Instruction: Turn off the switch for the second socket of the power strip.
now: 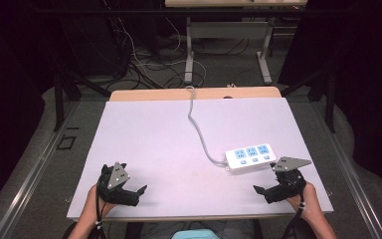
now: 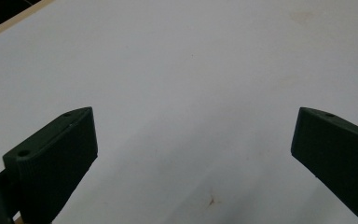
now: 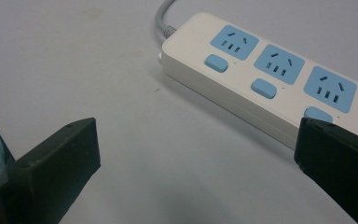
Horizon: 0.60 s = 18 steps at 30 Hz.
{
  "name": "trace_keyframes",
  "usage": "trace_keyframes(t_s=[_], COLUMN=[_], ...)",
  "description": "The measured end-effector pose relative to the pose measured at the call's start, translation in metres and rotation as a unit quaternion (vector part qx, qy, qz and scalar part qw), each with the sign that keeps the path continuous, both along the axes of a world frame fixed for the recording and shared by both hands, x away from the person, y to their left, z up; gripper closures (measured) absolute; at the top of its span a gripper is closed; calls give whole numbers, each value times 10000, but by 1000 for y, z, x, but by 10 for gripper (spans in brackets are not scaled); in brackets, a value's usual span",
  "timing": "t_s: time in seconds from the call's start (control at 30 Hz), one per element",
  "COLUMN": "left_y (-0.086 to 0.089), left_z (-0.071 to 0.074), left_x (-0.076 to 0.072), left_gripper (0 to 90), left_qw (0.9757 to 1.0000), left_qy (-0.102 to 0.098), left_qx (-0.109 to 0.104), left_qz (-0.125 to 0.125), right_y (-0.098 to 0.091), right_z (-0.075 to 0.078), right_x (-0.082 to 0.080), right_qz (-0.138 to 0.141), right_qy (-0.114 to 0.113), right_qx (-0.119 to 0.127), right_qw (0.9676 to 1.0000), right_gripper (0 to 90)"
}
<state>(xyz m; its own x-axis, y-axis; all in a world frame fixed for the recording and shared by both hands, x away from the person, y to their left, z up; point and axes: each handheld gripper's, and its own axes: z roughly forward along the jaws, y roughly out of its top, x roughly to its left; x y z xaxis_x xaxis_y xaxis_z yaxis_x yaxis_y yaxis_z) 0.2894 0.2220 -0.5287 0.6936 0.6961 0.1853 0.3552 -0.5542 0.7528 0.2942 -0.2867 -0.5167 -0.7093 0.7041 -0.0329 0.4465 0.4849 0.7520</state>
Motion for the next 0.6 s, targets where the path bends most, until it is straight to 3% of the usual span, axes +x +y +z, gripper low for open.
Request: trace_keyframes(t_s=[0.43, 0.6], left_y=[0, 0], left_z=[0, 0], left_x=[0, 0], left_gripper=[2, 2], left_qw=[10000, 10000], left_qy=[10, -18], left_qx=[39, 52], left_qz=[-22, -20], right_y=[1, 1], right_z=[-4, -4], right_x=[-1, 0], right_qz=[37, 80], right_qy=[141, 75], right_qx=[-96, -157], right_qw=[9998, 9998], right_gripper=[0, 0])
